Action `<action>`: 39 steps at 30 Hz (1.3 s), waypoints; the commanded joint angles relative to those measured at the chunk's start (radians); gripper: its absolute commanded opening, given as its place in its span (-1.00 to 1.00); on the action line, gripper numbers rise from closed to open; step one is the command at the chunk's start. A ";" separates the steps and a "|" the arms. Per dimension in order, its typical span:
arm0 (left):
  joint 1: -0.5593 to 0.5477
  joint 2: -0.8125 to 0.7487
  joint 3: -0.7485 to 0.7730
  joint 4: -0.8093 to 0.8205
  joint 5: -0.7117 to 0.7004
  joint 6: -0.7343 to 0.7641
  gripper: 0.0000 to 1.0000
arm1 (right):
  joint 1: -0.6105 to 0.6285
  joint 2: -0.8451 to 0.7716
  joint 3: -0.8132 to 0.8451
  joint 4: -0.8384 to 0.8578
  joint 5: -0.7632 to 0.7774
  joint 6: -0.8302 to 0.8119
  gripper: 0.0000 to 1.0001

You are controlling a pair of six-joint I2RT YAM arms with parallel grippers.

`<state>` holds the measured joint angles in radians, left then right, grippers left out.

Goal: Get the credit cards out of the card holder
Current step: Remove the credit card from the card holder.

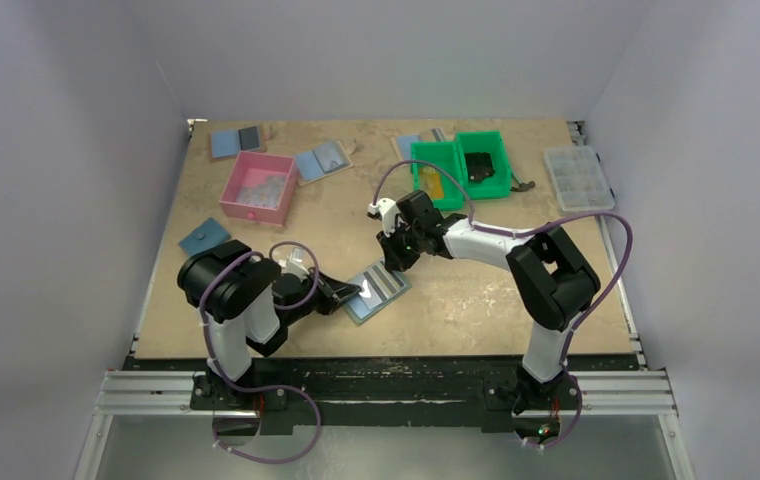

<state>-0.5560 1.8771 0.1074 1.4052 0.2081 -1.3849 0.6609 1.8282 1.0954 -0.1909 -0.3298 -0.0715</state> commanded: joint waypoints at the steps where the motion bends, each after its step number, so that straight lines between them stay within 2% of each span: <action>1: 0.012 0.001 -0.048 -0.015 0.036 0.084 -1.00 | 0.004 0.033 0.004 -0.057 0.066 -0.008 -0.78; 10: 0.035 -0.069 -0.106 -0.002 0.067 0.154 -1.00 | 0.000 0.028 0.004 -0.059 0.063 -0.010 -0.77; 15: 0.040 -0.179 -0.129 -0.095 0.079 0.224 -1.00 | -0.001 0.026 0.004 -0.060 0.060 -0.011 -0.77; 20: 0.049 -0.354 -0.123 -0.304 0.069 0.284 -1.00 | -0.001 0.025 0.004 -0.061 0.057 -0.011 -0.77; 30: 0.051 -0.842 -0.001 -0.952 -0.011 0.482 -1.00 | -0.001 0.012 0.008 -0.064 0.046 -0.025 -0.77; 34: 0.051 -0.968 0.047 -1.070 -0.009 0.598 -1.00 | -0.001 -0.012 0.017 -0.075 0.037 -0.049 -0.76; 39: 0.051 -1.005 0.146 -1.194 0.014 0.738 -1.00 | -0.008 -0.063 0.028 -0.098 0.005 -0.103 -0.63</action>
<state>-0.5106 0.8879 0.1547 0.3550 0.2150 -0.8131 0.6605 1.8202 1.1004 -0.2184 -0.3256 -0.1104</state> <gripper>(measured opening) 0.026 0.166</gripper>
